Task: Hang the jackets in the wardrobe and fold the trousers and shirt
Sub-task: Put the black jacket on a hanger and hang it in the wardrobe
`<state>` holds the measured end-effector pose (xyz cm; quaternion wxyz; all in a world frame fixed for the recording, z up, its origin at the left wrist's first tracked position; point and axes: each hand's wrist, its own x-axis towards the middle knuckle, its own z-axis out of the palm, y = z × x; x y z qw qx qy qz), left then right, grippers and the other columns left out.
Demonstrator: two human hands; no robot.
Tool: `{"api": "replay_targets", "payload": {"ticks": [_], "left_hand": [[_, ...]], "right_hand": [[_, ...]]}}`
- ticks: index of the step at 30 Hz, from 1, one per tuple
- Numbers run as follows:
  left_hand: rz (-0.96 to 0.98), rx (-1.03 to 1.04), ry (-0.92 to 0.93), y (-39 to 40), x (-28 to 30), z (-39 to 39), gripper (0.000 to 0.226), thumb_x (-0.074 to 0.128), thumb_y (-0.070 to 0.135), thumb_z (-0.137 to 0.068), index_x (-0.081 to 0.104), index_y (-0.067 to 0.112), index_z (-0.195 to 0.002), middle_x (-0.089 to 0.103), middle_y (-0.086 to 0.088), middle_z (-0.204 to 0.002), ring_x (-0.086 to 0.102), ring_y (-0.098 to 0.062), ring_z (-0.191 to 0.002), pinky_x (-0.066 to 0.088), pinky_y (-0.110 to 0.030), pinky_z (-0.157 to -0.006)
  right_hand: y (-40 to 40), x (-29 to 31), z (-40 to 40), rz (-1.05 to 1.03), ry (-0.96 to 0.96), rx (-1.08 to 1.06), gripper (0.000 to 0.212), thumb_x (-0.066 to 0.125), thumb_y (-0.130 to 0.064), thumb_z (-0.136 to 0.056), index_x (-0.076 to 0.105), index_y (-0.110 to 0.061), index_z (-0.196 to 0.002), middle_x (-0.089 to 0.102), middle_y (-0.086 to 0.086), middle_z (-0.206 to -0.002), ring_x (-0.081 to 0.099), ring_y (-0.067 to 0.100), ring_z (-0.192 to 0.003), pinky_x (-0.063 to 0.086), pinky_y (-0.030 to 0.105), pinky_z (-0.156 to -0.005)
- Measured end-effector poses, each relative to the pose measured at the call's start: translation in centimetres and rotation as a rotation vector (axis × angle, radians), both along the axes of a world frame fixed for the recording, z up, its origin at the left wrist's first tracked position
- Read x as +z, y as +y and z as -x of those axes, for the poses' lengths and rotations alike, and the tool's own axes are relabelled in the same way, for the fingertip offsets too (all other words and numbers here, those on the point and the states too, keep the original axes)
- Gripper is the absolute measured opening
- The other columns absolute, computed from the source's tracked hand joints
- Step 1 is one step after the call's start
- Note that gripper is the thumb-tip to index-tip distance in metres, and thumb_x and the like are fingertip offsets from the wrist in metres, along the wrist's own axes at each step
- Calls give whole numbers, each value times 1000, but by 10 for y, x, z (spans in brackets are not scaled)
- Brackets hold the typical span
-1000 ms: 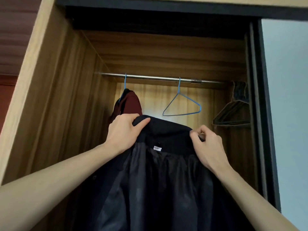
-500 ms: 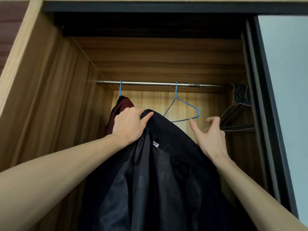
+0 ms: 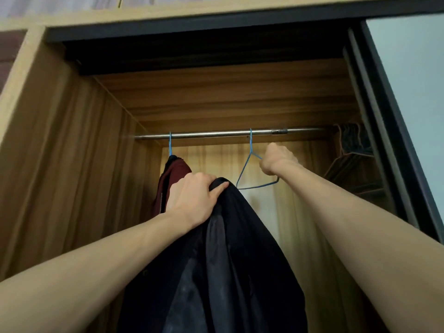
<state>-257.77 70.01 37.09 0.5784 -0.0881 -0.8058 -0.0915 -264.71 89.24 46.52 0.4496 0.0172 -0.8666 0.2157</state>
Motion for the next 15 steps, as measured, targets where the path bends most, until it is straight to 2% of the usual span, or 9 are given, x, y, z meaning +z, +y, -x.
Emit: {"api": "replay_targets", "payload": {"ticks": [2, 4, 6, 9, 11, 13, 15], "left_hand": [[7, 3, -8, -3, -1, -2, 45, 49, 60, -103, 76, 24, -93, 64, 7, -67, 63, -18, -70, 50, -33, -59], [4, 0, -12, -3, -2, -5, 47, 50, 59, -103, 75, 22, -88, 61, 6, -63, 61, -18, -67, 49, -33, -58], [6, 2, -21, -4, -5, -9, 50, 50, 59, -103, 72, 20, -82, 60, 6, -63, 60, -20, -68, 45, -32, -57], [6, 3, -51, -11, -10, -17, 49, 46, 61, -103, 74, 23, -88, 67, 4, -73, 65, -22, -77, 54, -37, -68], [-3, -4, -70, -18, -12, -24, 50, 46, 61, -104, 74, 23, -89, 68, 4, -76, 66, -23, -79, 56, -42, -73], [-10, -20, -85, -24, -15, -33, 49, 46, 60, -104, 73, 23, -87, 68, 3, -77, 65, -23, -79, 57, -43, -74], [-12, -36, -90, -27, -18, -42, 48, 47, 59, -104, 72, 22, -86, 68, 3, -77, 65, -24, -79, 56, -42, -74]], "right_hand": [[-5, -1, 10, 37, 31, 26, 16, 60, -11, -98, 64, -13, -114, 68, 12, -122, 63, 34, -103, 42, 34, -75], [-8, -7, 16, 63, 86, 55, 13, 57, -15, -100, 65, -13, -111, 68, 14, -121, 63, 37, -105, 40, 34, -74], [-9, -15, 18, 102, 159, 94, 20, 53, -20, -103, 67, -9, -112, 68, 18, -118, 64, 41, -106, 39, 34, -73], [-9, -36, 7, 206, 277, 200, 27, 50, -25, -104, 70, -8, -101, 69, 19, -105, 59, 42, -91, 40, 35, -70], [-10, -57, -4, 325, 348, 297, 27, 52, -29, -100, 67, -9, -89, 68, 14, -89, 56, 40, -81, 38, 36, -62], [-14, -80, -15, 419, 335, 334, 31, 57, -38, -94, 59, -11, -79, 63, 6, -73, 55, 32, -70, 34, 33, -54], [-21, -95, -24, 450, 259, 375, 34, 61, -46, -92, 60, -14, -79, 63, 1, -70, 58, 25, -69, 34, 28, -53]]}}
